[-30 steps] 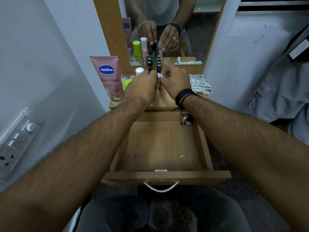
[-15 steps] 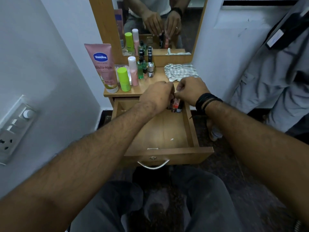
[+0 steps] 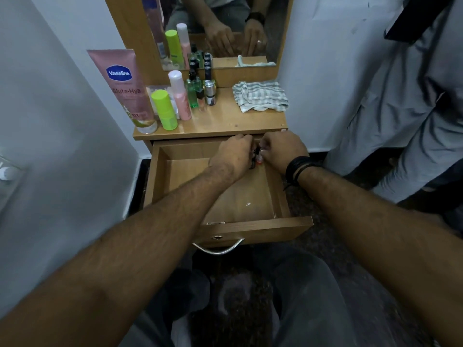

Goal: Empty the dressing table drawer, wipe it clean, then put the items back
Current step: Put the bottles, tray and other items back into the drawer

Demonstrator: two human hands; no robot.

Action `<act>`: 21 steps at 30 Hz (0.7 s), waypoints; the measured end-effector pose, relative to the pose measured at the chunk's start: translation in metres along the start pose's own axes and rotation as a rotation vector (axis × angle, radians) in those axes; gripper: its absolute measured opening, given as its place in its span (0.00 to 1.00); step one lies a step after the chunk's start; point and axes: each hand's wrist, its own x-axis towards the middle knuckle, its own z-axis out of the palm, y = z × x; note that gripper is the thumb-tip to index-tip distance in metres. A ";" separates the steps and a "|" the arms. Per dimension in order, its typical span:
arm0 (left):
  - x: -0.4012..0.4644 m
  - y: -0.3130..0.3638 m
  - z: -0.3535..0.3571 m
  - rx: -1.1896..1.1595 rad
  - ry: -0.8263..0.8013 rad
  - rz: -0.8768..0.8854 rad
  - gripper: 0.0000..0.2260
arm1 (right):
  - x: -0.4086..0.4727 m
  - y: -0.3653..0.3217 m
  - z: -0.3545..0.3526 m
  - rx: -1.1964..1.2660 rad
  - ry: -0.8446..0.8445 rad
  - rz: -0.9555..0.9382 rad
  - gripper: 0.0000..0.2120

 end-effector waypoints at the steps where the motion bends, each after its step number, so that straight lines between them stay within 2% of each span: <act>1: 0.002 0.000 0.002 -0.004 -0.002 -0.001 0.09 | 0.001 0.001 0.003 -0.014 0.009 -0.007 0.09; 8: 0.015 -0.001 0.011 0.002 -0.020 0.005 0.10 | 0.005 0.004 0.012 -0.093 0.067 -0.067 0.09; 14: 0.018 -0.001 0.017 0.001 -0.048 0.000 0.07 | 0.004 0.004 0.018 -0.125 0.091 -0.082 0.10; 21: 0.019 -0.001 0.020 0.005 -0.033 0.004 0.11 | 0.003 0.008 0.019 -0.161 0.090 -0.119 0.13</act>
